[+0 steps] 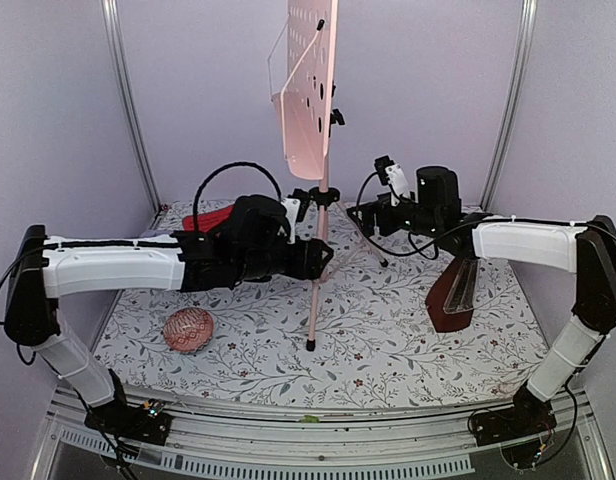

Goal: Set up the instrument practice props

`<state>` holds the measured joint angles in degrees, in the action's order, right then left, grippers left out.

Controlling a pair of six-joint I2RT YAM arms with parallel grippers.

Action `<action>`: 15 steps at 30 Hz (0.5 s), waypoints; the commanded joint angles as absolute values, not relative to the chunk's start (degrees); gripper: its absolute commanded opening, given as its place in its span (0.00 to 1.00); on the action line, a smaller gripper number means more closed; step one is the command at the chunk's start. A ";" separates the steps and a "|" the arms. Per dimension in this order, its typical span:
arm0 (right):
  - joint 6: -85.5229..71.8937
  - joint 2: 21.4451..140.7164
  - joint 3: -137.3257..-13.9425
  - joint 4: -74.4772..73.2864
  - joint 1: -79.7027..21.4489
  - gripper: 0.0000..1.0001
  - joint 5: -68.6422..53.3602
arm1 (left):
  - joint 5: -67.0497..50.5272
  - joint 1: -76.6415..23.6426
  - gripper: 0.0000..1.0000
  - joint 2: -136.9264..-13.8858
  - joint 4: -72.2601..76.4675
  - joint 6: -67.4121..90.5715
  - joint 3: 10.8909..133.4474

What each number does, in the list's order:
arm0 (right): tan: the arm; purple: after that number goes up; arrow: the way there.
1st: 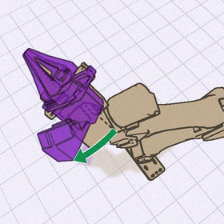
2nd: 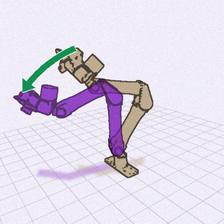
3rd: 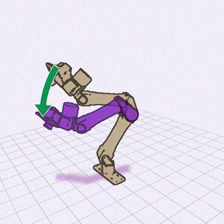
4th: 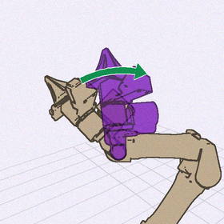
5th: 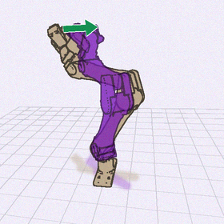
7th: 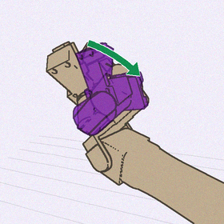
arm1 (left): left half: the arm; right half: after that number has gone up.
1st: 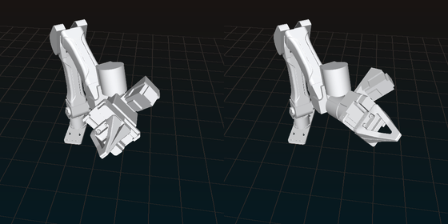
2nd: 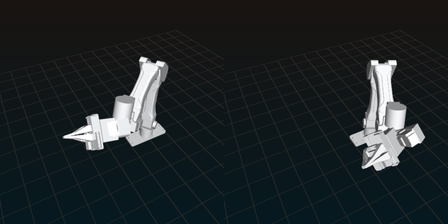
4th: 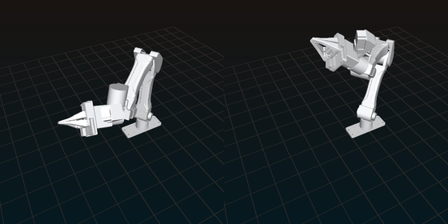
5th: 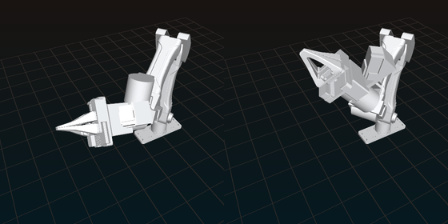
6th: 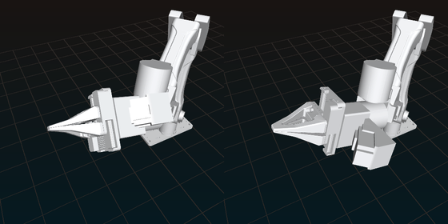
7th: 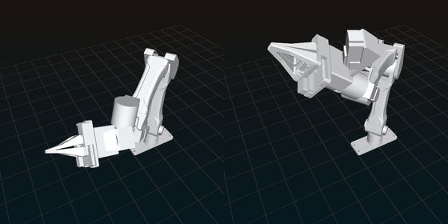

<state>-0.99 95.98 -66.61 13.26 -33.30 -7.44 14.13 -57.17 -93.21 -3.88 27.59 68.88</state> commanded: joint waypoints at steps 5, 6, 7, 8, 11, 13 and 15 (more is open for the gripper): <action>-11.68 86.06 -58.30 11.25 -37.53 0.99 -1.48 | 2.15 -45.70 0.74 -83.56 6.12 17.98 61.14; -12.35 85.22 -57.39 11.18 -39.05 0.99 -0.31 | -0.22 -43.90 0.74 -83.68 7.17 16.00 60.98; -13.22 84.65 -56.73 11.16 -40.60 0.99 0.99 | -2.59 -42.14 0.74 -84.12 7.85 13.88 61.18; -13.72 84.35 -56.34 10.90 -42.04 0.99 2.07 | -5.87 -40.53 0.74 -84.79 8.74 10.88 61.44; -16.63 84.40 -55.87 10.16 -45.87 0.99 4.49 | -15.58 -35.88 0.74 -87.88 10.69 4.60 63.22; -18.39 84.74 -55.85 10.11 -47.99 0.99 5.56 | -21.36 -33.71 0.73 -90.64 10.10 0.24 65.48; -19.79 85.28 -55.96 10.19 -50.17 0.99 7.62 | -25.67 -32.06 0.73 -93.14 10.16 -3.34 67.19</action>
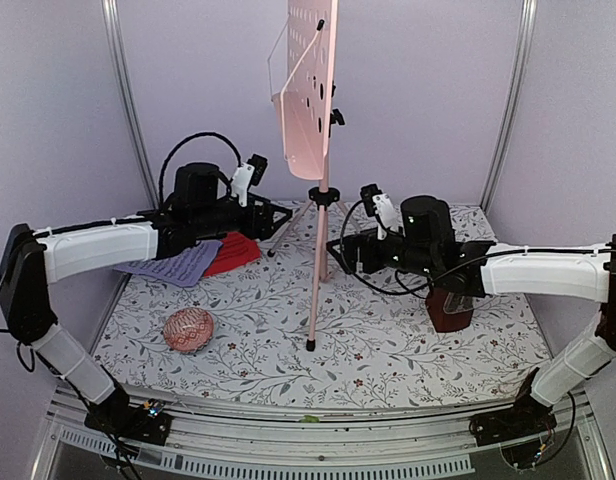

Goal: Set up the instrument practice props

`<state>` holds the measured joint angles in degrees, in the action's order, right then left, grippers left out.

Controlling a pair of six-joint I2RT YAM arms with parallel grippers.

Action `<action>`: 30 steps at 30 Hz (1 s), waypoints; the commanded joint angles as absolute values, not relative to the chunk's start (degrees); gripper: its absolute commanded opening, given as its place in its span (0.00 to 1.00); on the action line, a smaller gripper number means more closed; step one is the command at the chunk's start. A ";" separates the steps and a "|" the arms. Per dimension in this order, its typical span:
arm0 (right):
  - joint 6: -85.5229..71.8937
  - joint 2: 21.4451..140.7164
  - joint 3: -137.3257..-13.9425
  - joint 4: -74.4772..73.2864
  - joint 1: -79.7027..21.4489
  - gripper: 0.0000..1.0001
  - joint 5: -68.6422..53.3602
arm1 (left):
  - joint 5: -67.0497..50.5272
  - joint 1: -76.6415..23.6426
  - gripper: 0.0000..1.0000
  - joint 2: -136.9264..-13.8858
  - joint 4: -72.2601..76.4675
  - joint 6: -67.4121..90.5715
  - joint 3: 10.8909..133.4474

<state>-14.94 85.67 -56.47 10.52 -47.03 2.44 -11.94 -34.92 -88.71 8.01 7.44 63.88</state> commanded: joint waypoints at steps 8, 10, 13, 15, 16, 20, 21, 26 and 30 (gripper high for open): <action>-23.05 88.86 -56.67 10.37 -53.33 0.99 9.58 | -33.33 -28.50 0.72 -105.53 5.26 -13.55 78.51; -23.68 89.91 -56.80 10.98 -53.57 0.99 9.71 | -34.23 -28.14 0.71 -107.67 5.90 -15.73 79.69; -24.28 91.41 -57.16 12.10 -53.55 0.99 9.30 | -35.77 -28.04 0.69 -110.89 5.21 -18.24 82.11; -24.43 92.60 -58.11 12.04 -53.55 0.99 9.73 | -36.79 -28.09 0.65 -112.10 3.94 -19.03 83.95; -24.48 93.32 -58.58 12.04 -53.55 0.99 9.94 | -37.48 -28.12 0.64 -114.32 3.80 -19.11 84.65; -24.71 96.13 -60.45 11.54 -53.53 0.99 10.65 | -36.37 -28.68 0.61 -116.48 4.36 -18.81 86.50; -24.91 96.98 -60.79 11.44 -53.53 0.99 10.97 | -35.86 -28.92 0.59 -116.97 4.39 -18.74 86.97; -25.14 100.04 -62.61 10.31 -53.23 0.99 12.07 | -32.74 -29.78 0.47 -118.02 4.02 -17.93 88.26; -25.31 101.15 -63.13 9.24 -51.84 0.99 11.68 | -28.66 -30.73 0.29 -116.32 5.23 -17.35 86.64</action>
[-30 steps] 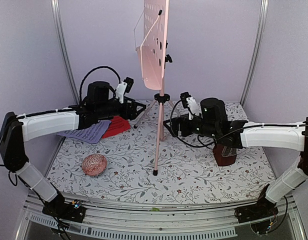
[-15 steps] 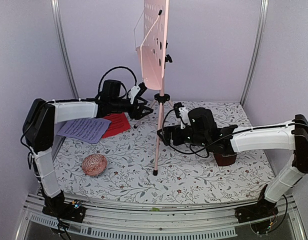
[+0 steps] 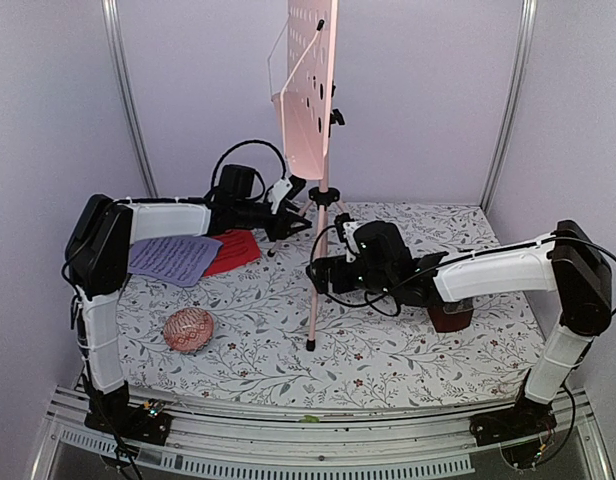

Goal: Set up the instrument practice props

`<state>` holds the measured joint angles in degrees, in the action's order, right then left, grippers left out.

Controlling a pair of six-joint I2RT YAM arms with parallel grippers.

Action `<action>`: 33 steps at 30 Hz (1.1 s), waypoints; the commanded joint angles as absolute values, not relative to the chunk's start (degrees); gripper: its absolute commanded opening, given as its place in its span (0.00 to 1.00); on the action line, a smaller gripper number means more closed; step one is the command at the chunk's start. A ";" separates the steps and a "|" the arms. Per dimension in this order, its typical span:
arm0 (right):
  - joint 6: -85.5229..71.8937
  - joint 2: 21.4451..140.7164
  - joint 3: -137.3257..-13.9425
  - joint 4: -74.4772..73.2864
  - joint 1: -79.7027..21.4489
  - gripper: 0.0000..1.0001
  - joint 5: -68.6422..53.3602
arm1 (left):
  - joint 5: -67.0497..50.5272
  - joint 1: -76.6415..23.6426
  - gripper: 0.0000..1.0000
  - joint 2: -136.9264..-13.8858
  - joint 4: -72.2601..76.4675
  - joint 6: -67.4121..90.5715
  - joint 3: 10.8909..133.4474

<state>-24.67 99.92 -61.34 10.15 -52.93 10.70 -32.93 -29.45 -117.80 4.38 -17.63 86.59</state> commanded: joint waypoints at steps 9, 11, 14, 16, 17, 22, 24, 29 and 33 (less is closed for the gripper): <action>-23.95 99.24 -60.42 8.97 -47.11 0.99 9.39 | -18.29 -33.05 0.02 -109.28 7.56 -15.66 80.68; -23.12 98.99 -59.96 8.96 -46.01 0.99 9.06 | -16.80 -33.76 0.00 -107.88 7.95 -15.12 79.19; -21.43 99.00 -59.60 9.03 -44.25 0.99 8.19 | -12.53 -36.05 0.00 -105.99 8.95 -15.20 76.65; -20.28 99.29 -59.58 9.15 -42.96 0.99 7.17 | -8.47 -37.95 0.00 -105.03 8.82 -14.84 75.67; -19.46 99.26 -59.47 9.33 -42.32 0.99 6.42 | -5.85 -38.95 0.00 -104.45 8.84 -14.62 75.10; -15.10 99.61 -58.80 11.16 -38.32 0.99 2.15 | 8.22 -43.94 0.00 -101.26 8.73 -10.86 72.54; -13.34 99.82 -58.71 12.13 -36.41 0.99 -0.63 | 13.86 -46.06 0.00 -100.26 7.40 -9.08 72.03; -8.77 101.16 -59.36 15.79 -33.00 0.99 -7.41 | 25.77 -51.43 0.00 -98.23 3.44 -4.33 70.58; -4.68 103.65 -62.77 16.23 -32.27 0.99 -10.23 | 29.43 -53.51 0.00 -97.37 -0.37 4.11 69.61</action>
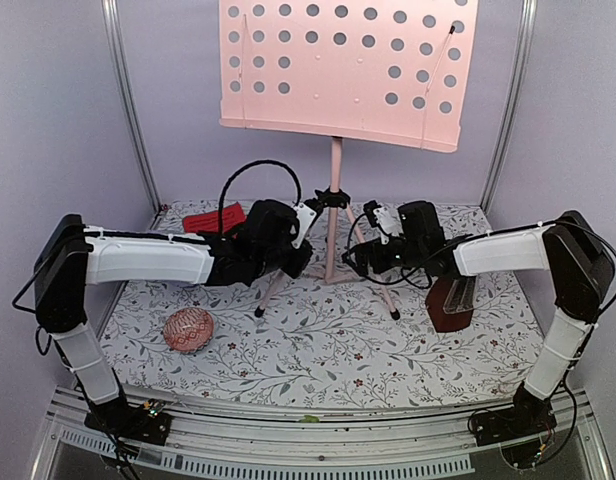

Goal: Set up the instrument practice props

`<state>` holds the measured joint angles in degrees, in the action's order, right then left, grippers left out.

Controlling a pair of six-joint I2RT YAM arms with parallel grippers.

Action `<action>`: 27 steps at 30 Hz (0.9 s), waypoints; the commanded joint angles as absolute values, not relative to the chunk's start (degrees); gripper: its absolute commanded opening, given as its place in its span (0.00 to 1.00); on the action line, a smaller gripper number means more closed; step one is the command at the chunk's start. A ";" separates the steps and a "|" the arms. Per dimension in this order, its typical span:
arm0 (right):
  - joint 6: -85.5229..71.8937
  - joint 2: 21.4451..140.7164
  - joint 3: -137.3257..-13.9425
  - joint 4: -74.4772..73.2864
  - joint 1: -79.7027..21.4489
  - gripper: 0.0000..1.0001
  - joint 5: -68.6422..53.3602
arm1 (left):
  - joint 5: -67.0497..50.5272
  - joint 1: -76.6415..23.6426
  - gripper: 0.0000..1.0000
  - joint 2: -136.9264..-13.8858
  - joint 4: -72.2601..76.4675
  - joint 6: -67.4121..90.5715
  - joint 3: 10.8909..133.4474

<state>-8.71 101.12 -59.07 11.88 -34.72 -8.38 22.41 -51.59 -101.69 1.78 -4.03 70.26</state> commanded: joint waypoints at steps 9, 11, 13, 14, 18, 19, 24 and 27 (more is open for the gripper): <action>-0.62 108.97 -69.82 16.34 -31.30 0.99 -12.76 | 32.68 -55.46 0.00 -98.33 -0.90 12.88 68.13; 1.54 109.91 -71.66 16.43 -31.08 0.99 -13.08 | 32.98 -55.56 0.00 -99.55 -1.06 13.01 69.11; 2.05 110.16 -72.31 16.26 -30.82 0.99 -12.80 | 33.00 -55.63 0.00 -100.72 -1.71 13.09 70.47; 2.09 109.84 -72.22 16.26 -30.77 0.99 -12.69 | 33.07 -55.65 0.00 -101.05 -2.08 13.24 70.98; 1.57 106.97 -70.57 16.35 -30.76 0.99 -12.48 | 33.37 -55.66 0.00 -101.09 -2.29 13.76 71.31; 1.27 106.11 -69.91 16.35 -30.71 0.99 -12.48 | 33.40 -55.70 0.00 -100.98 -2.40 13.84 71.28; 0.27 101.55 -65.69 16.39 -30.77 0.99 -13.51 | 32.98 -55.71 0.06 -100.16 -2.72 13.77 71.16; -1.78 98.81 -63.73 16.44 -30.76 0.99 -14.89 | 32.09 -55.71 0.16 -99.74 -3.12 13.61 71.65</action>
<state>1.63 104.42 -65.76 13.32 -32.47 -14.28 33.47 -54.48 -101.23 -2.94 10.50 69.78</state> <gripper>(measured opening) 0.989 0.117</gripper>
